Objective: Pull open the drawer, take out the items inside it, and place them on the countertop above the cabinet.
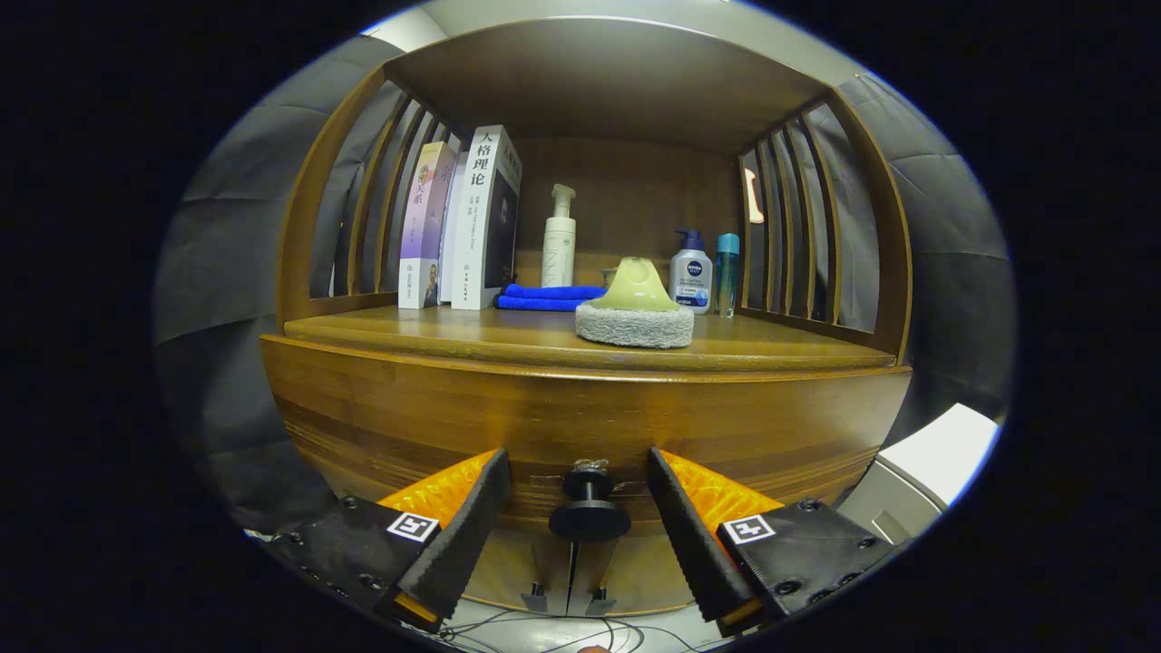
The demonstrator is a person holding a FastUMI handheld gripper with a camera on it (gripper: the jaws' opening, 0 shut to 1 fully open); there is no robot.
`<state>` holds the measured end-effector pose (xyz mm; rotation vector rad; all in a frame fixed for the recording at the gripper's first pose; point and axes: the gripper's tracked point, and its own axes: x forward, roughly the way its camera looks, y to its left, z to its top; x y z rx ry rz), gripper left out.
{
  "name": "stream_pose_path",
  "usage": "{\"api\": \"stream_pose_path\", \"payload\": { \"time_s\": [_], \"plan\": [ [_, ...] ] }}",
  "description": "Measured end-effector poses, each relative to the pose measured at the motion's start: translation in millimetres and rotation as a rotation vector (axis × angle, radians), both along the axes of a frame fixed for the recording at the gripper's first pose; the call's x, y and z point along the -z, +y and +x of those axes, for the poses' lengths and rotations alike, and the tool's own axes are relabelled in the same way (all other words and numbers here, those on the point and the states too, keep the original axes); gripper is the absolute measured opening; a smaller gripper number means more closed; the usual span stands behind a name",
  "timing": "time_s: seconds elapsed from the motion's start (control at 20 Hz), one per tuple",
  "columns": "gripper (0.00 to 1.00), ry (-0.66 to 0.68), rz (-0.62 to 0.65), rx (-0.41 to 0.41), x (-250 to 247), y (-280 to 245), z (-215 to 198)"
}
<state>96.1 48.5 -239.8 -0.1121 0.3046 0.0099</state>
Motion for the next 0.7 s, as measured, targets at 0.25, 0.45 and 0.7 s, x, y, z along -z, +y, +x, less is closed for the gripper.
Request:
{"api": "stream_pose_path", "payload": {
  "time_s": [0.25, 0.45, 0.7],
  "plan": [
    [0.98, -0.006, -0.002, 0.011, 1.1, 0.5, 7.7],
    [0.98, -0.020, -0.004, 0.015, 1.0, 3.2, 8.3],
    [0.97, -0.005, 0.013, -0.003, -0.7, 1.9, 6.9]
  ]
}}
